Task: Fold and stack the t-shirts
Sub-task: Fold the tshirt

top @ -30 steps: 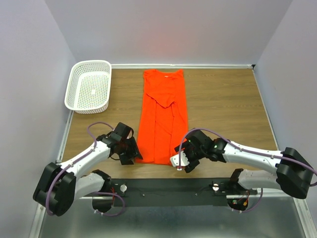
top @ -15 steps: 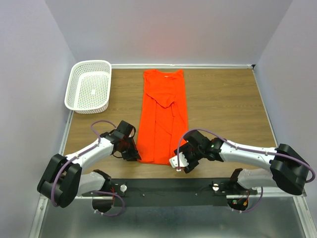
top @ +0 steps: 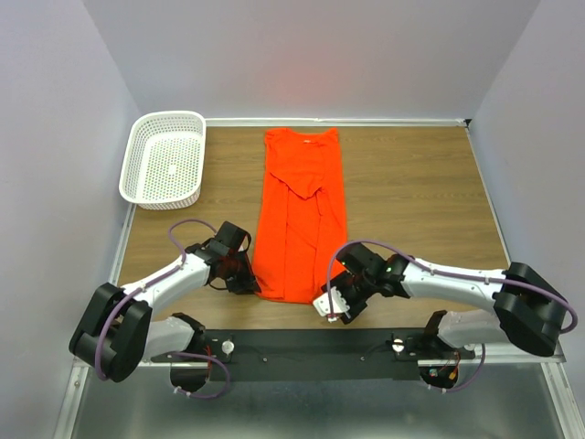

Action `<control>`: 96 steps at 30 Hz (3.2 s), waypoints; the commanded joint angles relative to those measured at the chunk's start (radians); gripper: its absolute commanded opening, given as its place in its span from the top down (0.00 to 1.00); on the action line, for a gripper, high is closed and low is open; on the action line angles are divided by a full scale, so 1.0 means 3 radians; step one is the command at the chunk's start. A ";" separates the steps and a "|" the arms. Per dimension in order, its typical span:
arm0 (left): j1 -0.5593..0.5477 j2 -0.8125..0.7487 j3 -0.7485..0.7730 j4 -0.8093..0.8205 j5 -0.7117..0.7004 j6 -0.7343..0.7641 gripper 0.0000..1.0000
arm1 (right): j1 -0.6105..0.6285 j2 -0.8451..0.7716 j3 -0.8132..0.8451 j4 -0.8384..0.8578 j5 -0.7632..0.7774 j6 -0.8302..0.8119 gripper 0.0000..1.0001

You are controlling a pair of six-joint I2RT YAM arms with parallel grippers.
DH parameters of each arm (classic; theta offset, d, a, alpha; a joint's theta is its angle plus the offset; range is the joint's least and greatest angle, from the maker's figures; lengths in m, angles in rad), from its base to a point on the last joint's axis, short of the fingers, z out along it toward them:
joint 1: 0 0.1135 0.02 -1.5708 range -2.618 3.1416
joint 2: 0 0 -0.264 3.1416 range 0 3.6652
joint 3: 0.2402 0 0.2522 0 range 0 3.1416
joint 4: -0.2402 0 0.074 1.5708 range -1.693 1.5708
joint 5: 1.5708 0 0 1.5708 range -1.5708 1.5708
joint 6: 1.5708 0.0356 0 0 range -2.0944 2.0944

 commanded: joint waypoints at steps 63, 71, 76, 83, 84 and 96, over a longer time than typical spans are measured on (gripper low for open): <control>0.0855 0.2515 0.3200 0.0728 0.0153 0.0574 1.00 | -0.1780 0.2123 0.2967 0.0441 0.0645 0.1598 0.99; 0.0890 0.2648 0.3374 0.0697 0.0158 0.0574 1.00 | -0.1805 0.2379 0.3218 0.0461 0.0548 0.1700 0.99; 0.0936 0.2715 0.3379 0.0733 0.0163 0.0564 1.00 | -0.1810 0.2507 0.3376 0.0477 0.0604 0.1746 0.99; 0.0972 0.2812 0.3512 0.0718 0.0123 0.0554 1.00 | -0.1821 0.2650 0.3499 0.0482 0.0645 0.1803 0.99; 0.0977 0.2838 0.3522 0.0713 0.0123 0.0553 1.00 | -0.1826 0.2670 0.3524 0.0482 0.0655 0.1813 1.00; 0.1013 0.3011 0.3727 0.0697 0.0178 0.0564 0.74 | -0.1862 0.2885 0.3683 0.0533 0.0864 0.1981 0.87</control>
